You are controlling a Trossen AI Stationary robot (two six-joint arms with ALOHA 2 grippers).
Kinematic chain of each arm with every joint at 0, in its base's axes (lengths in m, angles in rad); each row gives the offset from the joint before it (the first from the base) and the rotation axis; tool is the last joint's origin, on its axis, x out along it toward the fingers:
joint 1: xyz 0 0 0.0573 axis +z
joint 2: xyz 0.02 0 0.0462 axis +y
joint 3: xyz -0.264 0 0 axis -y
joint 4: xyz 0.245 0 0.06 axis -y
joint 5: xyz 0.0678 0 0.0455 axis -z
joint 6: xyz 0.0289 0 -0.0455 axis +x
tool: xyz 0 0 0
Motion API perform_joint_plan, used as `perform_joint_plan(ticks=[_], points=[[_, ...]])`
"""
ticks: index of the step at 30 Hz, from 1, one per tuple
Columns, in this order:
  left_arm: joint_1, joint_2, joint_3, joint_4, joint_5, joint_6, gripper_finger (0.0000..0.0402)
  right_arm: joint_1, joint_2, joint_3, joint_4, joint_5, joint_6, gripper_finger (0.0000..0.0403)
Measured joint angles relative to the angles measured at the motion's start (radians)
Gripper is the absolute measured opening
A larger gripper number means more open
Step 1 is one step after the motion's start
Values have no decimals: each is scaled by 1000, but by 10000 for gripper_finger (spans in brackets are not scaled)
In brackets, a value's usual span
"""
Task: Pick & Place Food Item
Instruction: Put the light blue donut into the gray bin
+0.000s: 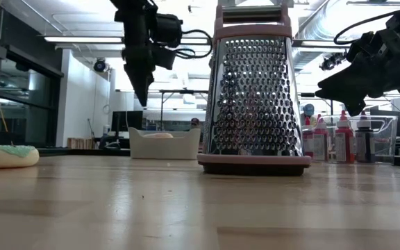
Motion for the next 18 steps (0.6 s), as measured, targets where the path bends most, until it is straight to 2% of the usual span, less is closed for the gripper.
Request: perform_joint_plan(ticks=[10, 18], points=[[-192, 0, 0, -69, 26, -96, 182, 0, 0, 0, 0, 0, 0, 114], [-287, 0, -1, -107, 23, -182, 182, 0, 0, 0, 0, 0, 0, 114]])
